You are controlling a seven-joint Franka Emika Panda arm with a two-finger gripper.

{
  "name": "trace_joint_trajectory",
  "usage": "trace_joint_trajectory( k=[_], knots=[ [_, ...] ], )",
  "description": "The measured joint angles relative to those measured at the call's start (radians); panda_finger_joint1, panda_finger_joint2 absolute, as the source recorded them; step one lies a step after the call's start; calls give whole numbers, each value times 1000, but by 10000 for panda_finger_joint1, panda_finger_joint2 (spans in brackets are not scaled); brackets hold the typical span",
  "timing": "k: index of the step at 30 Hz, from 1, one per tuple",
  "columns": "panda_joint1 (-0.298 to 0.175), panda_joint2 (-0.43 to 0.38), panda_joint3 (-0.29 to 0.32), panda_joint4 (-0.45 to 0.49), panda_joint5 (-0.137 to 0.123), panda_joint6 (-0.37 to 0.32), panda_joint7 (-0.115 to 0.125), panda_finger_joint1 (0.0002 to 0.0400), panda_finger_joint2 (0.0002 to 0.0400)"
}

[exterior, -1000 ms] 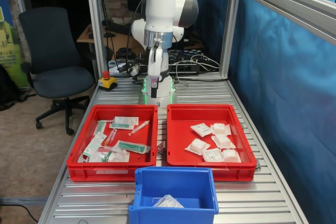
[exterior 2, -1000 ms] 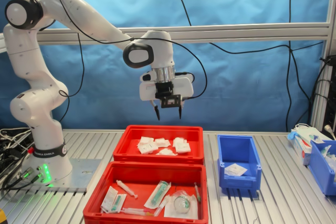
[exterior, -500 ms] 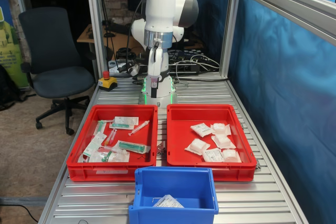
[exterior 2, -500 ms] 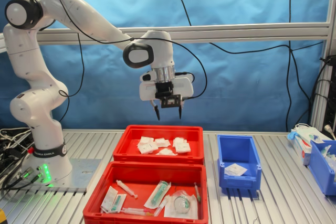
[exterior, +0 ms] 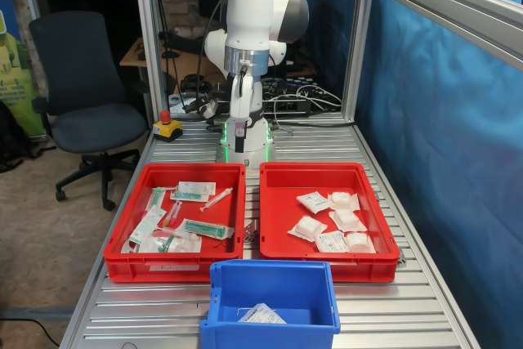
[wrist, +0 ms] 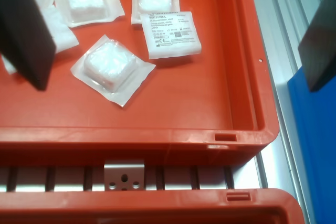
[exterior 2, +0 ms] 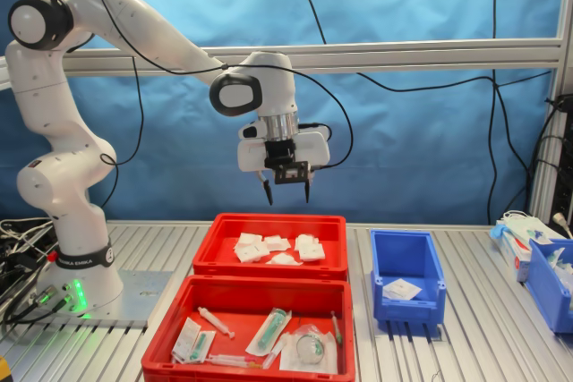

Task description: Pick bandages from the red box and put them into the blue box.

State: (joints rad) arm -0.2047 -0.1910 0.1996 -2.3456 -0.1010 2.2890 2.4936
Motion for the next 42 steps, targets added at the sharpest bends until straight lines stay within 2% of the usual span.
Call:
trace_joint_trajectory(
  k=[25, 33, 40, 42],
  knots=[
    [1, 1, 0, 0, 0, 0, 0, 400, 400],
    [19, 15, 0, 0, 0, 0, 1, 400, 400],
    [54, 53, 0, 0, 0, 9, 21, 400, 400],
    [70, 71, 0, 0, 0, 23, 33, 400, 400]
  ],
)
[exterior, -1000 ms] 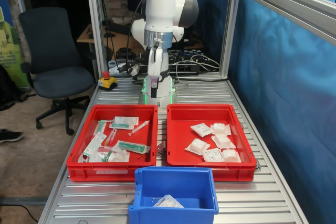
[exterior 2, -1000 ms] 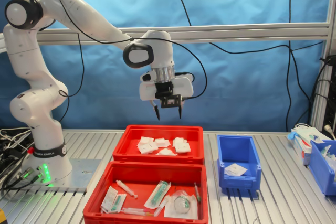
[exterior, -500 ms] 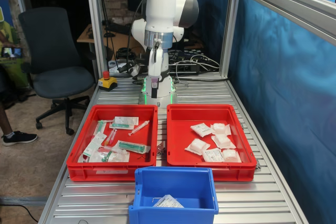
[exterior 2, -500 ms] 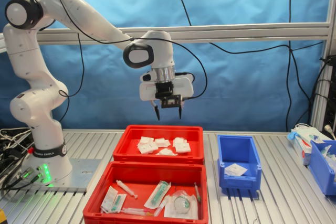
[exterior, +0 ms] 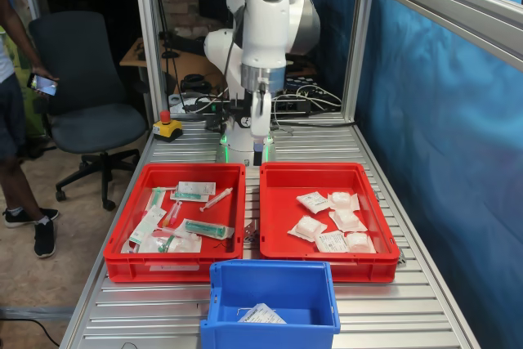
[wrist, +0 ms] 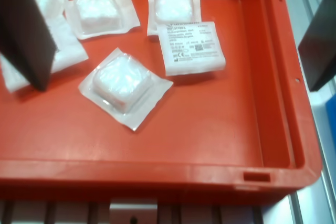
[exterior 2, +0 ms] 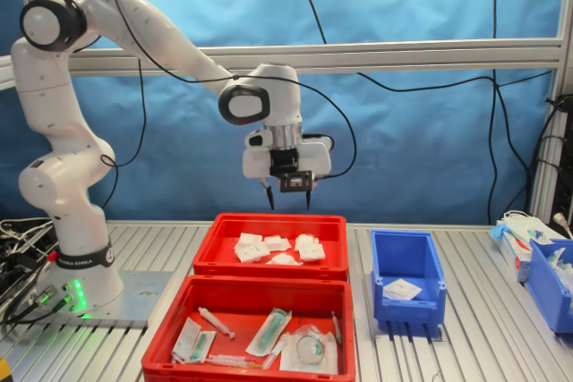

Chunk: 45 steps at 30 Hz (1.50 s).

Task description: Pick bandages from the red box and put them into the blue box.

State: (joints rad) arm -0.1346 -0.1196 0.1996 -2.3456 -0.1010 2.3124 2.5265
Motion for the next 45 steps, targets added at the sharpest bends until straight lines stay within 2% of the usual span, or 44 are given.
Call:
trace_joint_trajectory(
  k=[12, 15, 16, 29, 35, 36, 45],
  knots=[
    [76, 101, 0, -1, 0, 102, 79, 400, 400],
    [95, 135, 1, -1, 0, 136, 97, 400, 400],
    [108, 160, 1, -1, 0, 166, 107, 400, 400],
    [147, 282, 2, 8, 0, 298, 134, 400, 400],
    [157, 332, 2, 39, 0, 312, 137, 400, 400],
    [161, 367, 2, 68, 0, 317, 138, 400, 400],
    [168, 446, 2, 150, 0, 322, 140, 400, 400]
  ],
)
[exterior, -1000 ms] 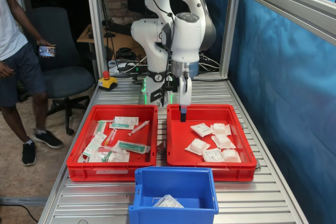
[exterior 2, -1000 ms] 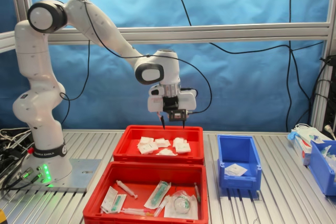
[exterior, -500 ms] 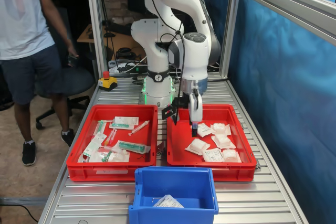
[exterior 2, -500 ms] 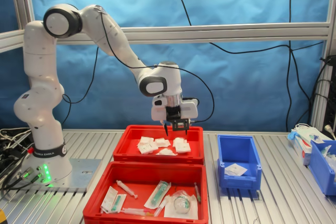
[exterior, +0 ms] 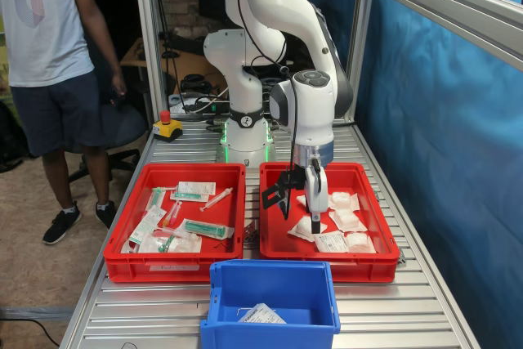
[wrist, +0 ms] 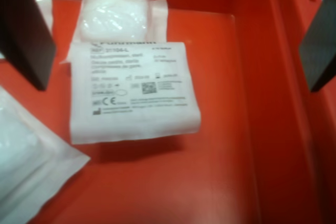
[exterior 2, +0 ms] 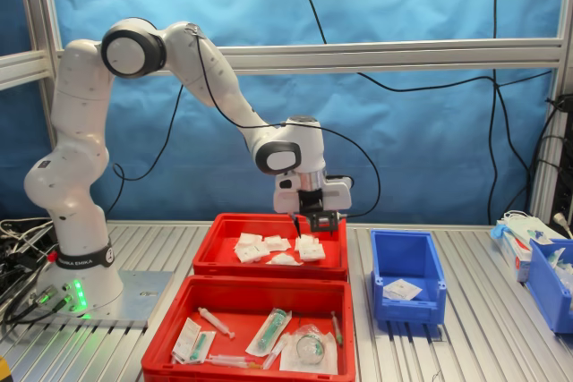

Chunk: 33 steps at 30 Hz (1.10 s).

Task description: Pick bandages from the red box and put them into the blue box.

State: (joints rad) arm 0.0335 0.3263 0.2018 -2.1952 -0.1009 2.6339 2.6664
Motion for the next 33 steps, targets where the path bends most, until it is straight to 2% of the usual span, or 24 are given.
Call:
trace_joint_trajectory(
  k=[19, 33],
  knots=[
    [14, 131, 0, 96, 0, 3, 1, 400, 400],
    [49, 159, 0, 102, 0, 3, 1, 400, 400]
  ],
)
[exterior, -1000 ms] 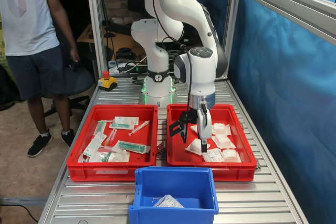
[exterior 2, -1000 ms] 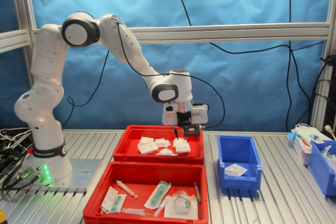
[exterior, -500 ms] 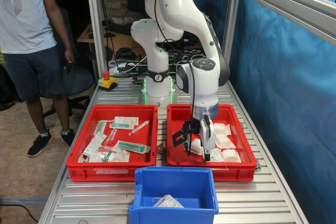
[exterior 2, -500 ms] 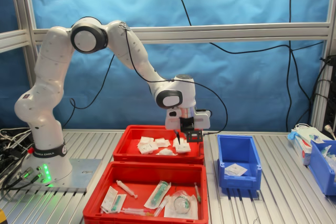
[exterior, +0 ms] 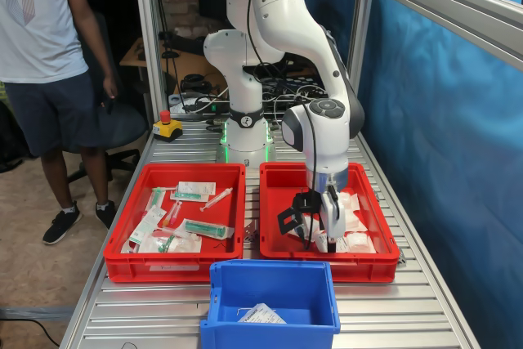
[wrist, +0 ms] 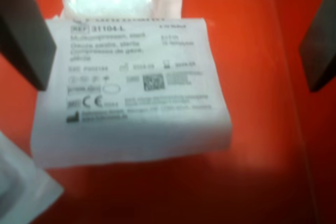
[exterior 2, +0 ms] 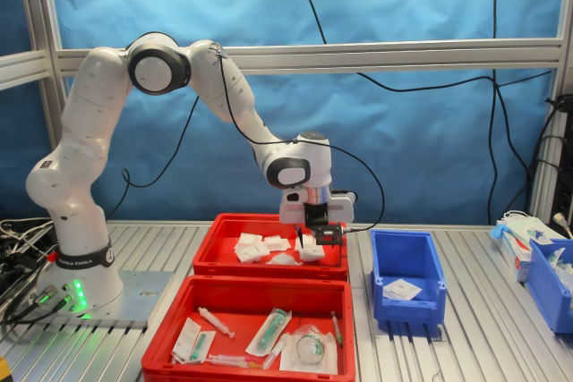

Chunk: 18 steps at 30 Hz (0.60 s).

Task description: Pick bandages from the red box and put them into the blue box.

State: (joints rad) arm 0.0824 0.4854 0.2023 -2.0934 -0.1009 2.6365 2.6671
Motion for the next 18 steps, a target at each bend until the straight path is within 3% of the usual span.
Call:
trace_joint_trajectory(
  k=[18],
  knots=[
    [55, 5, 3, 5, 0, 0, 0, 400, 400]
  ],
)
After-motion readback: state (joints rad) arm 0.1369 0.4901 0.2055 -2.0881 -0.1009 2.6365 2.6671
